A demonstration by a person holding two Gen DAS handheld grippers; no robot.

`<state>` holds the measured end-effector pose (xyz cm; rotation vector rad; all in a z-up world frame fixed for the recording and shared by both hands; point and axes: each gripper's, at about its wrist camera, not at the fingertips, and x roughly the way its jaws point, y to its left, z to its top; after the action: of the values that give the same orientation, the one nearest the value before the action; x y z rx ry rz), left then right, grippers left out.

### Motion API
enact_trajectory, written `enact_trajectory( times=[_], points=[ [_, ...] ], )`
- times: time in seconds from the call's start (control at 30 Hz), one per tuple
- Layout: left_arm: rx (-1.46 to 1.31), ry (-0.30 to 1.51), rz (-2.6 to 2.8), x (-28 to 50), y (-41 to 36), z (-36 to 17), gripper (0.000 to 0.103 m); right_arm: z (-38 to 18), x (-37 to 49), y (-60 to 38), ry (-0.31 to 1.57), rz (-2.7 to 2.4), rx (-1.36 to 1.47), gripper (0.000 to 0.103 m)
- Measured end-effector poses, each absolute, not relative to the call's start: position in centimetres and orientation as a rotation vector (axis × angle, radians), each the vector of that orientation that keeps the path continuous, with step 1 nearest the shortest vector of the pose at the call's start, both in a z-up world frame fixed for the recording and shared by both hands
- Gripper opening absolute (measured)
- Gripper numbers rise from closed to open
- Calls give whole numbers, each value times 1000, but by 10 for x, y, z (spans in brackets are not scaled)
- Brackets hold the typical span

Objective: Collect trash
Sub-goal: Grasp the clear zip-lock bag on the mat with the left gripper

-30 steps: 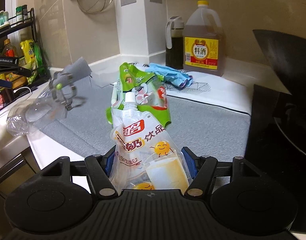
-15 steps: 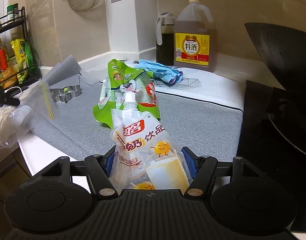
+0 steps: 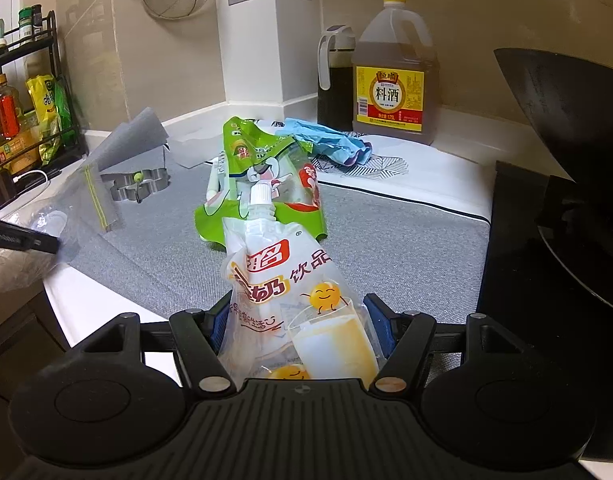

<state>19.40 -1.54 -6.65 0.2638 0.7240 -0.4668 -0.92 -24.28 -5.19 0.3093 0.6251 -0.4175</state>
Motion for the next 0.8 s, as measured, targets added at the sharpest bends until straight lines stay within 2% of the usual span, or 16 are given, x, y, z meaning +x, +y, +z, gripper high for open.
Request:
enact_trajectory(
  times=[0.3,0.33,0.37,0.4,0.43,0.47,0.57,0.8],
  points=[
    [156,648,-499,172,13,-29,0,-47,-16,-241,607,-424,304,68],
    [161,644,-525,170,12,-27,6,-47,-16,-240,605,-422,305,68],
    [179,644,-548,166,10,-27,27,-46,-17,-239,603,-420,305,68],
    [203,643,-568,162,6,-27,44,-46,-17,-238,602,-417,305,68],
    [222,641,-580,158,2,-28,85,-45,-17,-237,602,-413,304,68],
    [234,623,-588,153,-1,-29,103,-45,-17,-236,601,-410,302,68],
    [303,596,-607,147,-14,-36,103,-44,-18,-236,602,-404,297,68],
    [423,718,-592,168,-42,-75,103,-46,-22,-241,611,-419,298,68]
  ],
)
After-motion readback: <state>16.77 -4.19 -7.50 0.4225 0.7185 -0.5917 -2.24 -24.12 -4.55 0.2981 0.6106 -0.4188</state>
